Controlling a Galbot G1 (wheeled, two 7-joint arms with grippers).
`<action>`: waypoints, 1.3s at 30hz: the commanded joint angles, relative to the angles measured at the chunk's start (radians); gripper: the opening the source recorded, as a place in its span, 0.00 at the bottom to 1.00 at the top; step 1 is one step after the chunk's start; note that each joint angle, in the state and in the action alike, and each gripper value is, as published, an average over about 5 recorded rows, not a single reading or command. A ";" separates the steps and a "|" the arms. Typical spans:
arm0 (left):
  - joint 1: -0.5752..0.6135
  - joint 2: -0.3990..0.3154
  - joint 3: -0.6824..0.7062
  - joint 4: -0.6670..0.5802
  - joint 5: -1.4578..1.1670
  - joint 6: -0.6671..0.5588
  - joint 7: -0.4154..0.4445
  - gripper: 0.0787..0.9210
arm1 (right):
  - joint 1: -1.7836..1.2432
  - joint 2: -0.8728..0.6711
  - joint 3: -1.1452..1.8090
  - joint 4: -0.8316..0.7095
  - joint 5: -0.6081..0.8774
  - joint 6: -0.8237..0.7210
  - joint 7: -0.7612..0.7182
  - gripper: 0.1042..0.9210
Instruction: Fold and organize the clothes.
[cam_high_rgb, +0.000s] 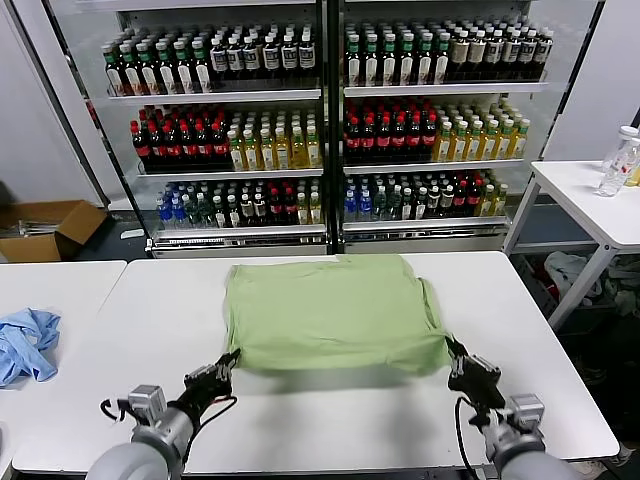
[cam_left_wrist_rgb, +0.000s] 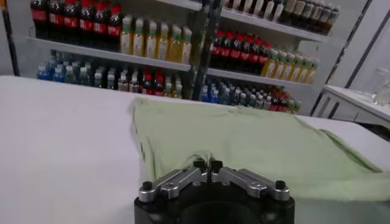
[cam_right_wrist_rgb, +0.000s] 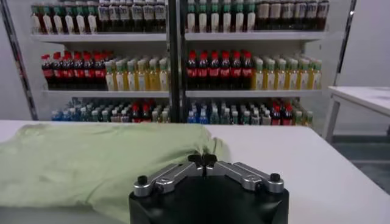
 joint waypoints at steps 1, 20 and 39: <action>-0.174 0.033 0.062 0.151 -0.025 -0.003 -0.002 0.01 | 0.180 -0.019 -0.077 -0.144 -0.002 0.011 0.005 0.00; -0.157 -0.061 0.092 0.227 0.140 -0.054 -0.045 0.42 | 0.225 0.043 -0.155 -0.236 -0.137 -0.062 -0.026 0.42; -0.176 -0.064 0.110 0.348 0.162 -0.053 -0.080 0.62 | 0.175 0.088 -0.127 -0.302 0.034 -0.194 0.008 0.63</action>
